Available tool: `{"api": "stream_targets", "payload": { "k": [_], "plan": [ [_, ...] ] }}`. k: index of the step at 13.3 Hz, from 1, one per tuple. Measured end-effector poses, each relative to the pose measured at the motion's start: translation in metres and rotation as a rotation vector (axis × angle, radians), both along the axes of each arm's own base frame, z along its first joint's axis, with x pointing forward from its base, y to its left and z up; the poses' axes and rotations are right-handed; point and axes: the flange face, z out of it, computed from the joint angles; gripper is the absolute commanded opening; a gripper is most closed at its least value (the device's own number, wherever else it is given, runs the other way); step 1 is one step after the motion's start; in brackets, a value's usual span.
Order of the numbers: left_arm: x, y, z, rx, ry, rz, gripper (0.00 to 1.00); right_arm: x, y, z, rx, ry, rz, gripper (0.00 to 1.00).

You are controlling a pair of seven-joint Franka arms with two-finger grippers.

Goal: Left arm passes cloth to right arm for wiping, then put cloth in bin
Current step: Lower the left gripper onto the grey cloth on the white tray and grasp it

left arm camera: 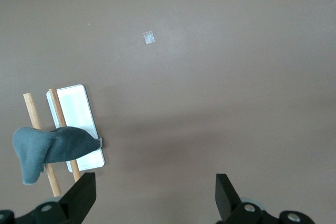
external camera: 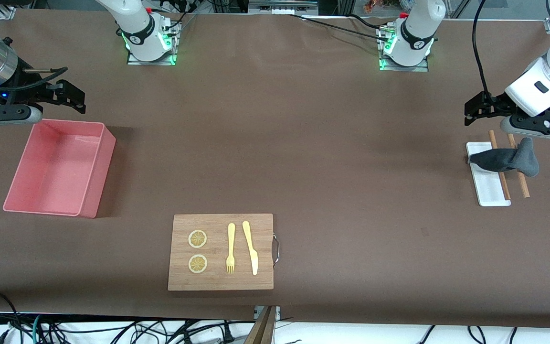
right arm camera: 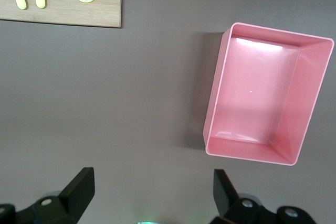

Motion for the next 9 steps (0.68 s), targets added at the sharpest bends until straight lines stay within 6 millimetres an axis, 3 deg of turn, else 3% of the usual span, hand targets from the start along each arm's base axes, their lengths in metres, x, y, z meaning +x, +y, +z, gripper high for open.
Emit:
{"api": "stream_targets", "payload": {
  "k": [9],
  "plan": [
    [0.0004,0.0075,-0.0004,0.0,0.001,0.015,1.0,0.0,0.0,0.0,0.0,0.0,0.0,1.0]
  ]
}}
